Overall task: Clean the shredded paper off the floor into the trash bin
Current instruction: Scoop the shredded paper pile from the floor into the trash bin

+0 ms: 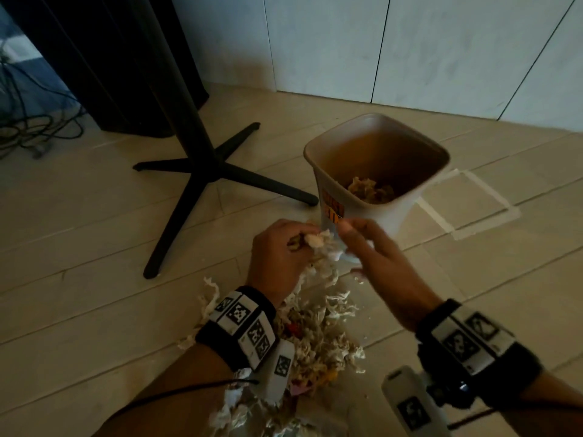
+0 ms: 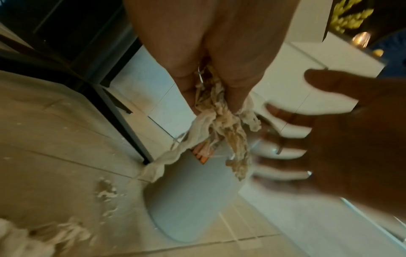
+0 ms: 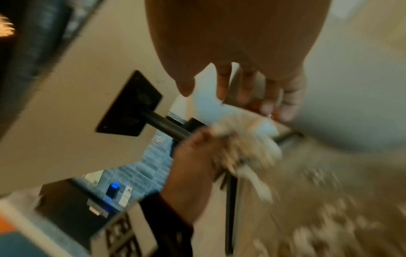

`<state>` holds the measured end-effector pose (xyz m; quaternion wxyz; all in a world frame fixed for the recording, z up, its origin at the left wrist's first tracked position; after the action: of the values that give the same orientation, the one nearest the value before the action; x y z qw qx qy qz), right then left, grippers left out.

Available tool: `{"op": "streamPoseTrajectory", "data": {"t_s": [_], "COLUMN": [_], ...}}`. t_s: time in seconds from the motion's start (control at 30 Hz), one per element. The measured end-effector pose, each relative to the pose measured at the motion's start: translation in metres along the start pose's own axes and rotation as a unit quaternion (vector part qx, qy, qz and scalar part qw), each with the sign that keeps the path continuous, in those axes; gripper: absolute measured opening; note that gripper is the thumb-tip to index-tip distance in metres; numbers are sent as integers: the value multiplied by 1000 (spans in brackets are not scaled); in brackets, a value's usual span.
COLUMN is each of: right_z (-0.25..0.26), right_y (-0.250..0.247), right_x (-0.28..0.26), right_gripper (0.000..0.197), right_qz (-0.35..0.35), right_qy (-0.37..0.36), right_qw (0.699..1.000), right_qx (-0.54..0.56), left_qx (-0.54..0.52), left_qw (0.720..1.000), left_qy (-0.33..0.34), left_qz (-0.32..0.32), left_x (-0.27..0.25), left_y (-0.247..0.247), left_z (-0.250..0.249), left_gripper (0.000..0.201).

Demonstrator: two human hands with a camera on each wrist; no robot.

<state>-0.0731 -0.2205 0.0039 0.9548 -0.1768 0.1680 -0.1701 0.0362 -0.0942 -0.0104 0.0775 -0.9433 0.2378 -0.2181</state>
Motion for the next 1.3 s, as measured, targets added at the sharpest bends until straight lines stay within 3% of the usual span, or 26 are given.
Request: {"op": "streamPoseTrajectory", "data": {"t_s": [0.17,0.27,0.37,0.5,0.67,0.83,0.97,1.07,1.17,1.3], "right_z": [-25,-25,-30,-41,-56,-75,-83,-83,-67,-16], "right_y": [45,49,39,36,32,23,18,4,-17,-45], "right_x": [-7,-8,-3,1,1,5,6,7,6,3], "right_gripper": [65,61,69,68,45,64,55,46,46,44], "right_qz": [90,105,81,59,4,-18,-40,-56,-69,-81], "right_qy": [123,124,113,138,187,224,226,216,177,69], "right_qw": [962,929,917,930,937,930,929,940,964,986], "right_qx": [226,331,374,336,294,290,292,259,188,132], "left_qx": [-22,12,20,31,72,40,-61,-78,21,201], "left_qw": [999,1000,999,993,987,980,953,954,968,931], "left_qy": [24,14,21,44,15,-38,-116,-118,-140,-184], "left_qz": [-17,-12,28,104,143,191,275,264,208,243], "left_x": [-7,-21,-37,-51,-61,-66,-72,-63,-37,-16], "left_y": [18,32,43,58,66,68,72,60,42,28], "left_z": [-36,-36,-32,-33,-25,-23,-23,-22,12,96], "left_gripper": [18,19,19,16,24,66,82,75,59,49]}}
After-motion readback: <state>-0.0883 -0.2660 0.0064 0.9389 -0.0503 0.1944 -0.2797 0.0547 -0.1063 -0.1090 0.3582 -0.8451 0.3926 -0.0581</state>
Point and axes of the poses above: each hand's wrist, its own x-axis towards the middle knuckle, its own y-axis out of the palm, z = x × y, the point moved 6 cm from there along x, towards the middle knuckle, and after that the axes turned 15 degrees about -x, right-handed, at the moved point
